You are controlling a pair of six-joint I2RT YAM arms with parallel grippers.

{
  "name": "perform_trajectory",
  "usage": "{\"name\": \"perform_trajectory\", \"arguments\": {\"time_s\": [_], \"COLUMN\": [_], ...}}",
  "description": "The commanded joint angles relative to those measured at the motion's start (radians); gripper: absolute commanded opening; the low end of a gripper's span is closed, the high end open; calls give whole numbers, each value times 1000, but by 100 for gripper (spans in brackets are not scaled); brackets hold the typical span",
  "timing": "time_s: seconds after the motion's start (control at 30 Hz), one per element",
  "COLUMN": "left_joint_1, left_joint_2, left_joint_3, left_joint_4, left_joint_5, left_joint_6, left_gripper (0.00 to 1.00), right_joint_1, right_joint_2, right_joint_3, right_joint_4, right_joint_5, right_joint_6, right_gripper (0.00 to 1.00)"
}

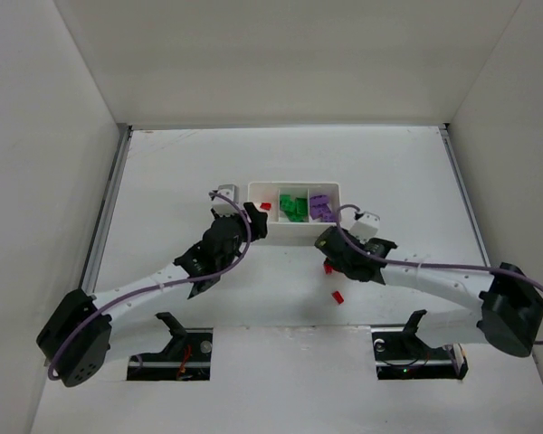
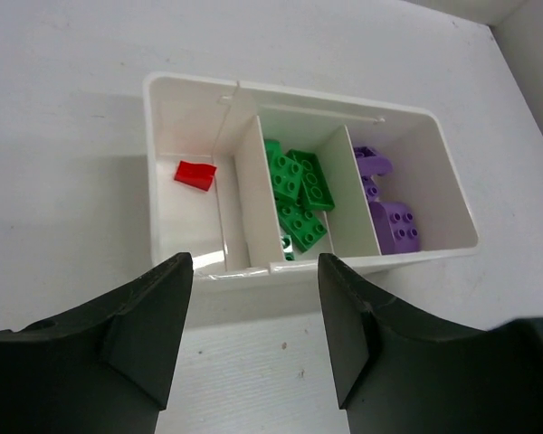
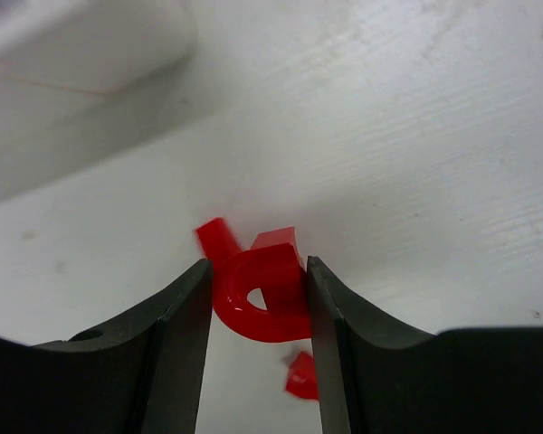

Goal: Sort the legos into containers by color

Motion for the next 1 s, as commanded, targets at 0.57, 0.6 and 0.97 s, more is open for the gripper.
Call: {"name": "perform_trajectory", "arguments": {"time_s": [0.57,0.6,0.97], "left_joint_1": [179,174,117], "left_joint_2": [-60,-60,-18], "left_joint_3": [-120,-123,-105], "left_joint_4": [129,138,156], "left_joint_5": [1,1,-8], "left_joint_6": [-89,-86,-59], "left_gripper": [54,54,49], "right_joint_1": [-56,-57,-107], "right_joint_2": [549,572,418], "right_joint_3": [763,780,654], "right_joint_4": [456,459,471], "right_joint_5": [-170,-173,-150], "right_joint_6": [-440,-435,-420], "right_gripper": [39,41,68]}}
